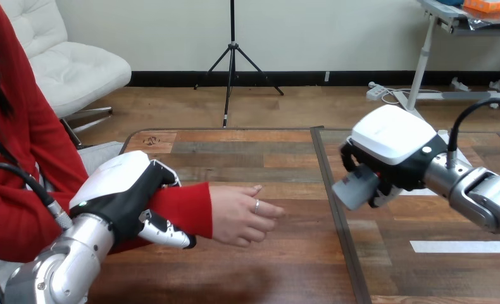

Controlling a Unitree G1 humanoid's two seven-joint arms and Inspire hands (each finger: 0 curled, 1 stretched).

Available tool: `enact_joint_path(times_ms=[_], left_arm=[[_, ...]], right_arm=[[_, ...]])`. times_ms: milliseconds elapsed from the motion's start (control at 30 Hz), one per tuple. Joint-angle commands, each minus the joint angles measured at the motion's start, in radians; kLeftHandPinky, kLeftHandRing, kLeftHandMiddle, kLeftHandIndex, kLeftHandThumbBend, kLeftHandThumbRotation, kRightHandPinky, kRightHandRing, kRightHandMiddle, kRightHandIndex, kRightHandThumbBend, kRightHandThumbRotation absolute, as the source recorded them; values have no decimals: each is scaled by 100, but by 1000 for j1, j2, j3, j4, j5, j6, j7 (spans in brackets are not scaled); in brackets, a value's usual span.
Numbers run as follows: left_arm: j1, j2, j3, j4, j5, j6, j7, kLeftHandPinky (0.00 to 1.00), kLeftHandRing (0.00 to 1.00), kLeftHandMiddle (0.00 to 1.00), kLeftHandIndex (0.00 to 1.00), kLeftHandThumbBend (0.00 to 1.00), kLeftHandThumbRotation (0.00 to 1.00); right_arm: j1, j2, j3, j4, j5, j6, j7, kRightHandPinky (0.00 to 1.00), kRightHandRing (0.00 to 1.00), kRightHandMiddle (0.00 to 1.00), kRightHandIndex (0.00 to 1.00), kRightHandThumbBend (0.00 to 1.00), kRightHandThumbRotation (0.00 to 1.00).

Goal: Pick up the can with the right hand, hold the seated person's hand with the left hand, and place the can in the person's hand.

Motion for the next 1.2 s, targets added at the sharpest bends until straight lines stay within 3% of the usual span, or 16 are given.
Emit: enact_joint_path(times_ms=[0,733,1167], left_arm=[[-227,-54,14,-106,-29,-25,68,21,28,36,40,70,0],[-266,-82,6,-82,-36,-43,69,23,30,38,41,70,0],[-279,-99,-1,-73,-34,-51,77,24,30,39,41,71,0]], right_arm=[[-150,22,-30,-135,27,7,2,31,38,43,42,61,0],[-149,82,-42,-270,41,8,49,31,38,44,41,65,0],[-171,121,-44,-329,26,24,81,30,37,42,41,62,0]])
